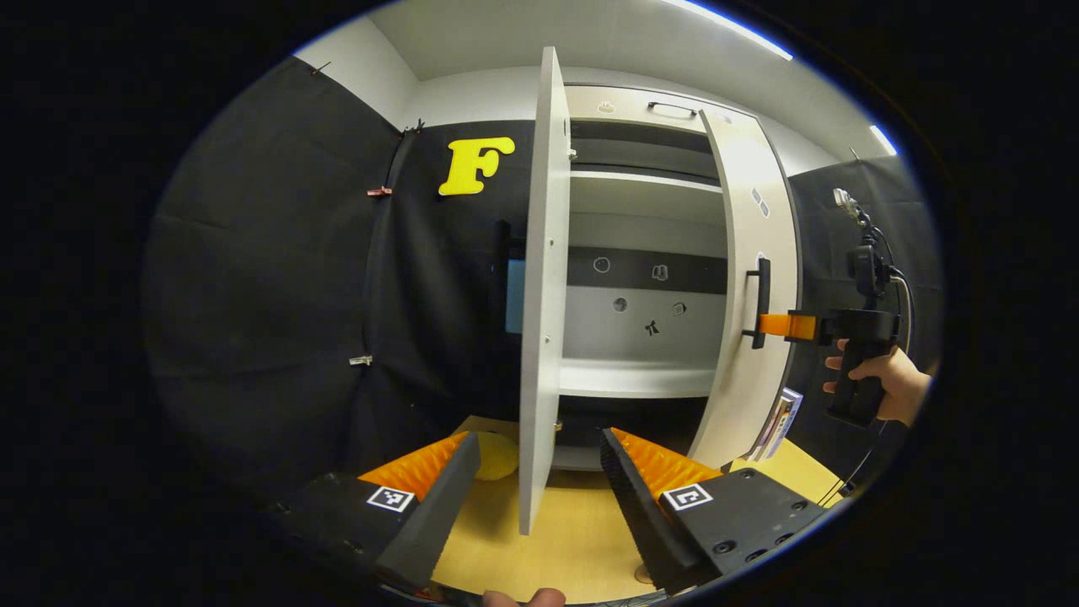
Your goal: Grasp the bottle in the cabinet with the left hand and place it on the coaster, then close the right door with the right hand and the left door with the left hand.
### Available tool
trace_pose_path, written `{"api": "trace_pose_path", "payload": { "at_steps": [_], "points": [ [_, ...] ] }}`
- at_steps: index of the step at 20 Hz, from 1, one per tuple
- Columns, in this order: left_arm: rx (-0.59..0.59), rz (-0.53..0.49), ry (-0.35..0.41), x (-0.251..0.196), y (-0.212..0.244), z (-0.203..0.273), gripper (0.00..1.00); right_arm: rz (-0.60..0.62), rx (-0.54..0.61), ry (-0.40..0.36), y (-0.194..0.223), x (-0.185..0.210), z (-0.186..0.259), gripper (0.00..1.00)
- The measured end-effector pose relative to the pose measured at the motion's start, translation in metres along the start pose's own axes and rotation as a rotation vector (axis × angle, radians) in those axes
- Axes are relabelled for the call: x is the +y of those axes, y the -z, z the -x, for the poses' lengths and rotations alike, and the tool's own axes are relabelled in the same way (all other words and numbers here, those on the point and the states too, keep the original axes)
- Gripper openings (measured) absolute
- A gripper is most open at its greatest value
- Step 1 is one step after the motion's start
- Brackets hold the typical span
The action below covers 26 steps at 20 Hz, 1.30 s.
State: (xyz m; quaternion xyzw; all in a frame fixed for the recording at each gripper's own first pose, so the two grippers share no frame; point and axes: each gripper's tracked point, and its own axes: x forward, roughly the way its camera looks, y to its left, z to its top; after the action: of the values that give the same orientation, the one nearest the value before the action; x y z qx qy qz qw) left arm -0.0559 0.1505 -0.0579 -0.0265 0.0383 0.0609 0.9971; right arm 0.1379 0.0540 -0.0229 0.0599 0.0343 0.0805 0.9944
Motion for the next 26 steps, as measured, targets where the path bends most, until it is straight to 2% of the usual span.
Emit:
{"api": "trace_pose_path", "payload": {
  "at_steps": [8, 15, 20, 22, 26],
  "points": [
    [-0.049, -0.085, -0.102, 0.070, -0.041, -0.044, 0.91, 0.018, -0.027, 0.025, -0.012, -0.001, 0.037, 0.98],
    [-0.072, -0.063, -0.152, 0.097, -0.052, -0.098, 0.92, 0.088, -0.061, -0.005, -0.022, 0.004, 0.066, 0.98],
    [-0.079, -0.065, -0.123, 0.089, -0.053, -0.119, 0.91, 0.086, -0.053, 0.007, -0.020, -0.005, 0.076, 0.96],
    [-0.086, -0.046, -0.139, 0.090, -0.054, -0.117, 0.91, 0.087, -0.064, 0.024, -0.024, -0.013, 0.078, 0.97],
    [-0.091, -0.027, -0.077, 0.067, -0.051, -0.115, 0.90, 0.074, -0.066, 0.029, -0.025, -0.018, 0.081, 0.96]
  ]
}}
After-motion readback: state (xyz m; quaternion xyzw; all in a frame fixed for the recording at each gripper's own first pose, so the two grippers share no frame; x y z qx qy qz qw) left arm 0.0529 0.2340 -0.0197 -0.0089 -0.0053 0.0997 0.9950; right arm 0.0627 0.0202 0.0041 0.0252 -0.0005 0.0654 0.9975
